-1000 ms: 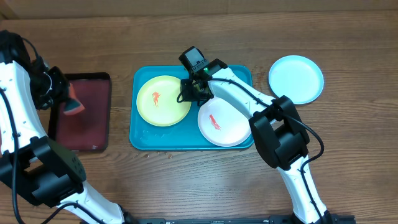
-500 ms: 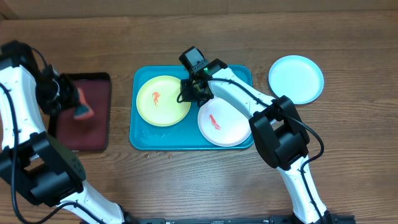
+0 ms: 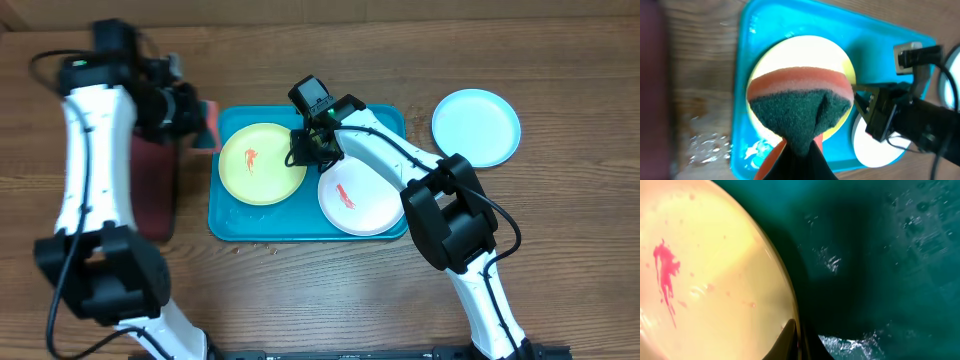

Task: Clean dirty plates on tray and stack at the side
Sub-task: 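Carry the wet sponge onto the yellow plate with the left gripper, then scrub the yellow plate with the sponge while the right gripper holds its rim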

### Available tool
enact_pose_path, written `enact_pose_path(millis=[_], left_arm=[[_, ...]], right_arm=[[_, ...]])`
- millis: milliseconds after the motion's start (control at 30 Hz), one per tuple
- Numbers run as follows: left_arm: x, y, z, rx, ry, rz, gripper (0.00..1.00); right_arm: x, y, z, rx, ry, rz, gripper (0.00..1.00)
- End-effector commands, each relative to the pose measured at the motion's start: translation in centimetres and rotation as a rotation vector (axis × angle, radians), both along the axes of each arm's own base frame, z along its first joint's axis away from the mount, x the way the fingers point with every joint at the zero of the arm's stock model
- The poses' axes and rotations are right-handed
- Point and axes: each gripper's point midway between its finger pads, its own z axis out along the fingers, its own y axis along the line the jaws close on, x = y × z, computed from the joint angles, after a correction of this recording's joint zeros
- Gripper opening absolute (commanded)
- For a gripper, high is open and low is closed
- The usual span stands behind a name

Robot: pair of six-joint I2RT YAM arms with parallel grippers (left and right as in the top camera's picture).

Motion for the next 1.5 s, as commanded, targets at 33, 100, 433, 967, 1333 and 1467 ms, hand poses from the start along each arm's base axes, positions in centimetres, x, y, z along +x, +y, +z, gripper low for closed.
enact_pose_path(millis=[33,100,433,967,1333,1467], left_arm=[[0.4,-2.8,-4.3,0.030,0.103,-0.026,0.04],[0.5,-3.9,-5.7,0.045,0.132,-0.054,0.04],[-0.6,-7.9,-13.3,0.056,0.313,-0.141,0.04],[-0.4,-3.8,-19.4,0.347,0.383,-0.142,0.04],[-0.2,2.1,-17.7,0.674,0.396,-0.034,0.04],[0.9,1.9,-17.1,0.664,0.362,-0.002,0.04]], right_arm=[[-2.4,-0.1,-2.7,-0.049,0.071,0.069,0.04],[-2.5,0.0,-2.7,-0.048,0.071,0.070,0.04],[-2.3,0.1,-2.7,-0.044,0.064,0.070,0.04],[-2.0,0.3,-2.6,-0.033,0.049,0.070,0.04],[-1.9,0.4,-2.5,-0.029,0.044,0.069,0.04],[-1.8,0.4,-2.5,-0.029,0.043,0.069,0.04]])
